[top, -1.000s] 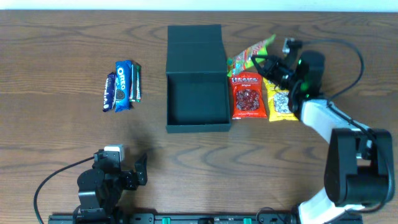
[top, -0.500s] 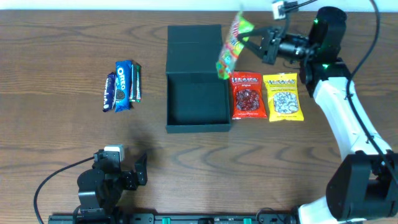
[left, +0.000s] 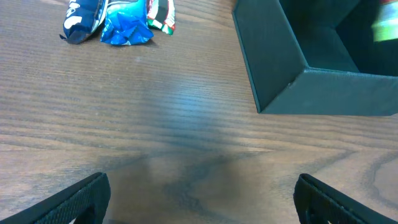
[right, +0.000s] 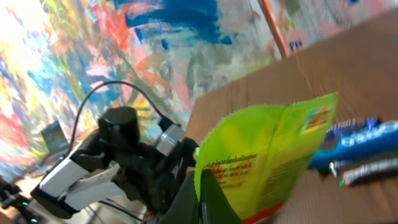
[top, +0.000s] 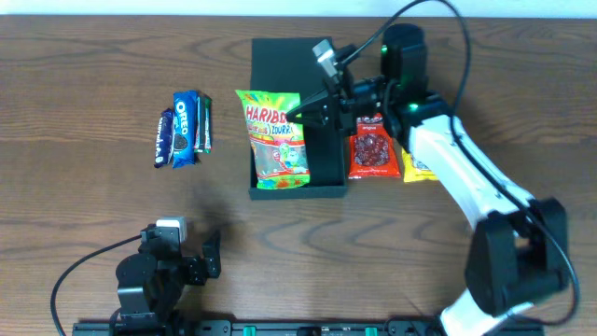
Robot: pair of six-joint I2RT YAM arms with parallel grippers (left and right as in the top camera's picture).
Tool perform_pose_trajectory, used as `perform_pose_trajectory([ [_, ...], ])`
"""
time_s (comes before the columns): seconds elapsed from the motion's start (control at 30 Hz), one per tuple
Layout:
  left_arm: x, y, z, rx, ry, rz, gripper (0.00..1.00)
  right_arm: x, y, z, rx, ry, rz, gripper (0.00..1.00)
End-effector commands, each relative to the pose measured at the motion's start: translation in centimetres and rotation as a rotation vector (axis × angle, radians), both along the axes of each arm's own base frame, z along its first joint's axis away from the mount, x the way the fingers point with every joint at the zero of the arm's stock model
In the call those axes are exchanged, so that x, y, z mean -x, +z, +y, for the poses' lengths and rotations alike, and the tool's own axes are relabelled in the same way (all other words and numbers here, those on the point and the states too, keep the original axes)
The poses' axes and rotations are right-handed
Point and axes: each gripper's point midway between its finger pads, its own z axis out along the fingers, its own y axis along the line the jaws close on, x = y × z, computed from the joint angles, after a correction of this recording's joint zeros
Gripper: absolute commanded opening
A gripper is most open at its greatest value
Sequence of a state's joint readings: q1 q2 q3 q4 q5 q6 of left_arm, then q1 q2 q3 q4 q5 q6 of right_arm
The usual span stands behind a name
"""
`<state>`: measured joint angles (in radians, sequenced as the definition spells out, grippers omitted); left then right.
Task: Pack container
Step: 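Carry the Haribo bag left and drop it into the green box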
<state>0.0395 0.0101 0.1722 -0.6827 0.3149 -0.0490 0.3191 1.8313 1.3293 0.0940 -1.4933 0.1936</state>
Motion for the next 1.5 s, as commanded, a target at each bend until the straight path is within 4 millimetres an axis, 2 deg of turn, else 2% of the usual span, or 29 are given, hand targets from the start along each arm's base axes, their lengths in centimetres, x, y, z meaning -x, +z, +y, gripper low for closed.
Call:
perform_pose_trajectory([
  [0.0, 0.0, 0.0, -0.1, 0.008, -0.007, -0.003, 0.95, -0.9, -2.5, 0.4, 0.005, 0.020, 0.037, 0.01],
  [0.17, 0.0, 0.0, -0.1, 0.008, -0.007, -0.003, 0.95, -3.0, -7.1, 0.9, 0.075, -0.049, 0.140, 0.01],
  [0.3, 0.0, 0.0, -0.1, 0.008, -0.006, -0.003, 0.95, -3.4, -9.4, 1.4, 0.115, -0.061, 0.244, 0.01],
  [0.4, 0.0, 0.0, -0.1, 0.008, -0.007, -0.003, 0.95, -3.4, -8.9, 1.9, 0.114, -0.054, 0.278, 0.01],
  [0.57, 0.0, 0.0, -0.1, 0.008, -0.007, -0.003, 0.96, -3.3, -5.7, 2.5, 0.070, 0.004, 0.307, 0.01],
  [0.63, 0.0, 0.0, -0.1, 0.008, -0.007, -0.003, 0.95, -3.1, -5.1, 2.5, 0.057, 0.017, 0.278, 0.01],
  [0.7, 0.0, 0.0, -0.1, 0.008, -0.006, -0.003, 0.95, -3.1, -5.2, 2.5, 0.059, 0.018, 0.285, 0.01],
  [0.8, 0.0, 0.0, -0.1, 0.008, -0.007, -0.003, 0.95, -3.0, -7.4, 2.6, 0.086, 0.022, 0.355, 0.01],
  [0.83, 0.0, 0.0, -0.1, 0.008, -0.007, -0.003, 0.95, -3.2, -8.2, 2.5, 0.097, 0.017, 0.384, 0.18],
  [0.87, 0.0, 0.0, -0.1, 0.008, -0.007, -0.003, 0.95, -3.6, -9.4, 2.2, 0.111, 0.006, 0.434, 0.90],
  [0.9, 0.0, 0.0, -0.1, 0.008, -0.007, -0.003, 0.95, -4.0, -10.2, 1.8, 0.125, -0.009, 0.484, 0.99],
  [0.97, 0.0, 0.0, -0.1, 0.008, -0.007, -0.003, 0.95, -5.4, -11.3, 0.8, 0.147, -0.071, 0.580, 0.99],
  [1.03, 0.0, 0.0, -0.1, 0.008, -0.007, -0.003, 0.95, -7.0, -11.5, -0.3, 0.146, -0.150, 0.596, 0.99],
  [1.23, 0.0, 0.0, -0.1, 0.008, -0.007, -0.003, 0.95, -11.0, -10.1, -4.2, 0.115, -0.345, 0.570, 0.99],
  [1.47, 0.0, 0.0, -0.1, 0.008, -0.006, -0.003, 0.95, -12.6, -8.1, -6.8, 0.085, -0.432, 0.521, 0.99],
])
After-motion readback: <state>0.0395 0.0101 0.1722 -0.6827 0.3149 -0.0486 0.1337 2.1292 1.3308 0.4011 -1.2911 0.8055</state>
